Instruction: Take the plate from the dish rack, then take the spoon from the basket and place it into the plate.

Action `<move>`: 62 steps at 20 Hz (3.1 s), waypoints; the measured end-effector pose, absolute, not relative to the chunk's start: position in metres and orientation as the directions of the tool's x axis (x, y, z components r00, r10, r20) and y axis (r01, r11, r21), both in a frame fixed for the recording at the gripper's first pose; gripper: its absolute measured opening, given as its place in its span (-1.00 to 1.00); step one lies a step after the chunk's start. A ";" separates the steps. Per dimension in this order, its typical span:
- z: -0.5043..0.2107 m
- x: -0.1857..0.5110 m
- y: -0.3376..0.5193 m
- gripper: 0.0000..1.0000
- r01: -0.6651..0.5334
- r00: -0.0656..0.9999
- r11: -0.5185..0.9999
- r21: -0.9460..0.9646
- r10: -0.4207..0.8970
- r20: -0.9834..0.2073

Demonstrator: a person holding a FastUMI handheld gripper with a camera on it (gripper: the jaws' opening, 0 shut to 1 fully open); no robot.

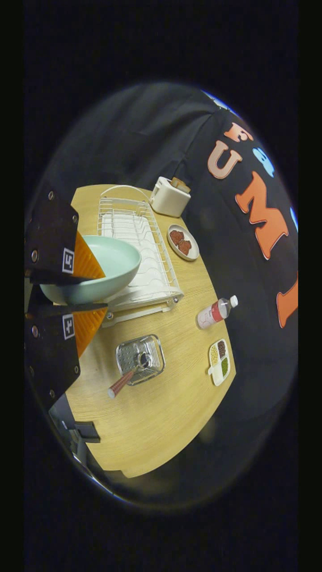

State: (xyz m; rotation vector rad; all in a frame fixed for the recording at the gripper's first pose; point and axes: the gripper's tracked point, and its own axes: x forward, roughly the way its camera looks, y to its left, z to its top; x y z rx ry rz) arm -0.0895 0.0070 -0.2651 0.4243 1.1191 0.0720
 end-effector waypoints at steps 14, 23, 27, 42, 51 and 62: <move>-0.331 -0.156 0.011 -0.63 0.233 0.368 0.848 0.475 0.376 -0.851; -0.372 -0.172 0.027 -0.63 0.237 0.325 0.840 0.487 0.404 -0.855; -0.387 -0.170 0.035 -0.63 0.253 0.324 0.848 0.465 0.379 -0.867; -0.385 -0.147 -0.031 -0.17 0.221 0.447 0.922 0.317 0.193 -0.873; -0.328 -0.079 -0.101 0.42 0.076 0.788 0.996 0.037 -0.038 -0.614; -0.329 -0.057 -0.107 -0.17 0.022 0.841 0.993 -0.119 -0.083 -0.535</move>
